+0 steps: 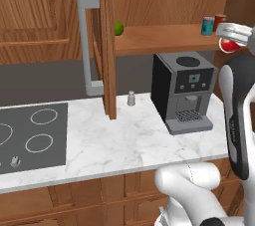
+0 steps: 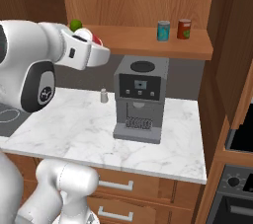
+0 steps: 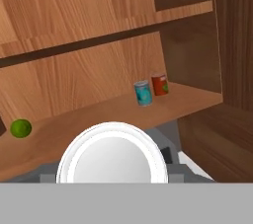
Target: Pick the cans from the counter and place them in their designated side in the cabinet.
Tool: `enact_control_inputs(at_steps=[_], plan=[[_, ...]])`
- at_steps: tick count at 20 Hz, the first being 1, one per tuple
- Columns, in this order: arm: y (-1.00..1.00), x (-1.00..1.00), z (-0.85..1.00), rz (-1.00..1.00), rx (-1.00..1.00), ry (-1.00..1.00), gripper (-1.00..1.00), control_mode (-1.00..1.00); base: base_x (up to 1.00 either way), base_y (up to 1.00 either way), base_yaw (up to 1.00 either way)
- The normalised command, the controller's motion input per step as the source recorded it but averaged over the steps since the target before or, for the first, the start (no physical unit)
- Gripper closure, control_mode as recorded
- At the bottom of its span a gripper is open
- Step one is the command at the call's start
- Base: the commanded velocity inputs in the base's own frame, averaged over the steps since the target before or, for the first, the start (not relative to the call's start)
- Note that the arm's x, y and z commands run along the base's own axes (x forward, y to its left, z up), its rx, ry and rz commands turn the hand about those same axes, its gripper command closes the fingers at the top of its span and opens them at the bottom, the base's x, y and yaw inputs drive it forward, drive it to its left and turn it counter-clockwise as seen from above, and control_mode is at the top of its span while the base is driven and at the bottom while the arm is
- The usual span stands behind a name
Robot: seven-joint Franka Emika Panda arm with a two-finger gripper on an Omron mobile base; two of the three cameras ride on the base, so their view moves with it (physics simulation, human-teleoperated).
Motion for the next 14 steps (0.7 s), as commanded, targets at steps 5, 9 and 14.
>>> enact_control_inputs(at_steps=[5,9,14], plan=[[0.00,0.18,0.00,0.00,0.00,0.00,1.00,-1.00,0.00,0.00,0.00],[0.00,0.18,0.00,0.00,0.00,0.00,1.00,-1.00,0.00,0.00,0.00],[0.00,0.16,0.00,0.00,0.00,0.00,1.00,-1.00,0.00,0.00,0.00]])
